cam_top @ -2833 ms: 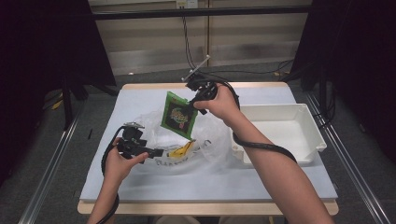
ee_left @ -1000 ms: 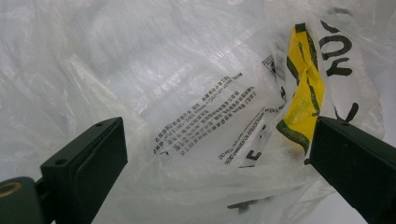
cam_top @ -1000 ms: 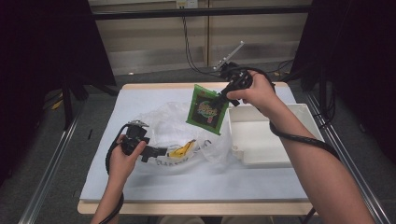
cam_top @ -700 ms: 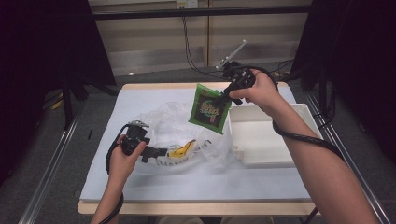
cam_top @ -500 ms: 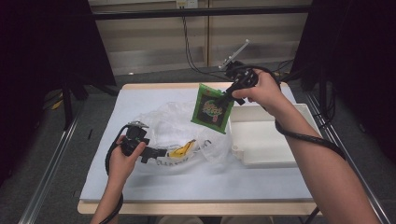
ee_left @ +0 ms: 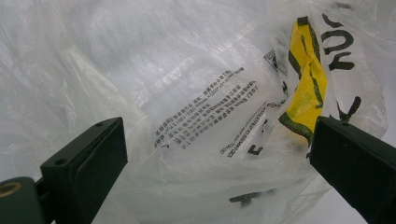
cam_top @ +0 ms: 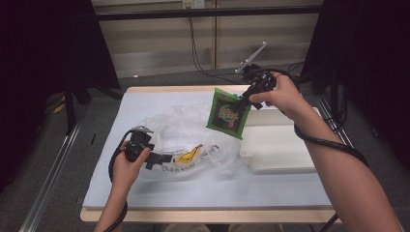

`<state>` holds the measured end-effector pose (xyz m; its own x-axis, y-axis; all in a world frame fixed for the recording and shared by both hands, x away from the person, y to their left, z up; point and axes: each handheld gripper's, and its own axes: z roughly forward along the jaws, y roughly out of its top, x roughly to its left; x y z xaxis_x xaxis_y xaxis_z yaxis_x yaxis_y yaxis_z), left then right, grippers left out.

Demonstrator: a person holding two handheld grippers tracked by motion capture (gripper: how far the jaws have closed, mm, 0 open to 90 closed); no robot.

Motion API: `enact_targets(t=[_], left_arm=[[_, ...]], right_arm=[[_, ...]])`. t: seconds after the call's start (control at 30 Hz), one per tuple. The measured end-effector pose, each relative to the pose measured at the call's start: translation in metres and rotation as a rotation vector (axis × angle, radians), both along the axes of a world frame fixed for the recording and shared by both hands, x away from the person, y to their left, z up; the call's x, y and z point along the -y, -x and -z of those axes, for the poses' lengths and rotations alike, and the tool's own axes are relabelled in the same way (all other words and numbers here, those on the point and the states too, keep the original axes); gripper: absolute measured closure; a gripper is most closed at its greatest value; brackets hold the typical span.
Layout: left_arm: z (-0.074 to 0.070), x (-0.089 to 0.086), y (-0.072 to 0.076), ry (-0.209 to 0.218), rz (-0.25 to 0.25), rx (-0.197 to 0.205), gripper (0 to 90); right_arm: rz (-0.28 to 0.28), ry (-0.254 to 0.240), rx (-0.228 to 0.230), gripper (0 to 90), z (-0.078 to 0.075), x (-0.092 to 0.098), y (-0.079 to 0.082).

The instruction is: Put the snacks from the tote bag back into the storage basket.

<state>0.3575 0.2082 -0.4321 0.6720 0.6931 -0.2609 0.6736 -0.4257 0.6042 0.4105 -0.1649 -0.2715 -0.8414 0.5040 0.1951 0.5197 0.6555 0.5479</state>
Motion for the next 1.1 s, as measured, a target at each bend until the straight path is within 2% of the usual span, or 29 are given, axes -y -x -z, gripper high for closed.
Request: enact_targets(t=[0.2, 0.33, 0.4, 0.67, 1.1], left_arm=[[-0.002, 0.003, -0.001, 0.007, 0.010, -0.001, 3.9], [-0.005, 0.005, -0.001, -0.008, 0.024, 0.008, 4.0], [-0.006, 0.006, -0.001, 0.003, 0.018, 0.008, 3.9], [-0.007, 0.007, -0.001, 0.002, 0.015, 0.006, 3.9], [-0.010, 0.006, -0.001, -0.005, 0.014, 0.013, 3.9]], right_arm=[[0.015, -0.002, 0.000, 75.2, 0.000, 0.013, 0.002], [0.027, -0.007, 0.005, 75.1, -0.004, 0.022, 0.003], [0.034, -0.008, 0.008, 75.2, -0.006, 0.027, 0.004], [0.059, 0.004, 0.020, 75.1, -0.010, 0.043, 0.005], [0.088, 0.027, 0.023, 75.0, -0.007, 0.066, 0.007]])
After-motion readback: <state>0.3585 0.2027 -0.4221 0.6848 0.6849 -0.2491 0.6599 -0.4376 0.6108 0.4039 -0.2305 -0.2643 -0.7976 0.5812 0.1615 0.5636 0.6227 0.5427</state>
